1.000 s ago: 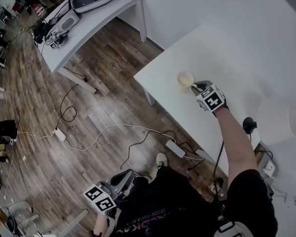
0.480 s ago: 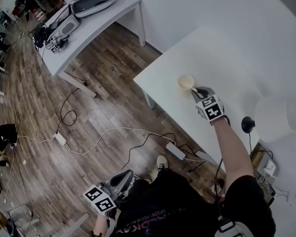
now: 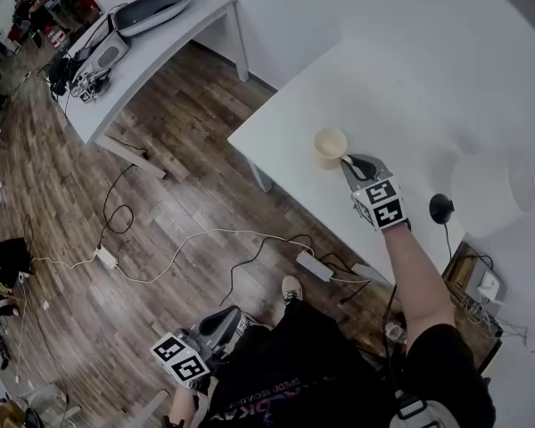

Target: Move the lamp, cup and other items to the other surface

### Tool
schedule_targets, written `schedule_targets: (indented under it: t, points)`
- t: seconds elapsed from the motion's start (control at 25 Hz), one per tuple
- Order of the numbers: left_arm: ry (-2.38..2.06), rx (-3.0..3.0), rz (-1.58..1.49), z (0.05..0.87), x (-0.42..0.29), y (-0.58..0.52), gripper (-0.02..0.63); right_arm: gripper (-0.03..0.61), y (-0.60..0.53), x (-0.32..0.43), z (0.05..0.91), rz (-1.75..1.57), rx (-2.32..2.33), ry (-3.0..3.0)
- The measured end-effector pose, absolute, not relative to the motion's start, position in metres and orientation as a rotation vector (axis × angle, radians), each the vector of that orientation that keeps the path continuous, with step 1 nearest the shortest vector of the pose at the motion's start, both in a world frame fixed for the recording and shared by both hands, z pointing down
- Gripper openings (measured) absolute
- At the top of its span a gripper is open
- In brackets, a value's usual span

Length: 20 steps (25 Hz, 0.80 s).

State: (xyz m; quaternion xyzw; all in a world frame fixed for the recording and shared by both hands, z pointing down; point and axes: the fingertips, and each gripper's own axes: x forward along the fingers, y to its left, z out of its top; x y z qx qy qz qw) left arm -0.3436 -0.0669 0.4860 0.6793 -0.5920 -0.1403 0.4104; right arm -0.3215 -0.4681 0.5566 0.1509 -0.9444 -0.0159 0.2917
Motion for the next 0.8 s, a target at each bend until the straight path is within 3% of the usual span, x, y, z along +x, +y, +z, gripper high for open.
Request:
schedule_targets:
  t: [0.8]
  points:
    - [-1.225,1.992,-0.300,0.462,-0.326,-0.018,-0.008,0.054,-0.341,-0.217,0.483,0.037,0.756,-2.577]
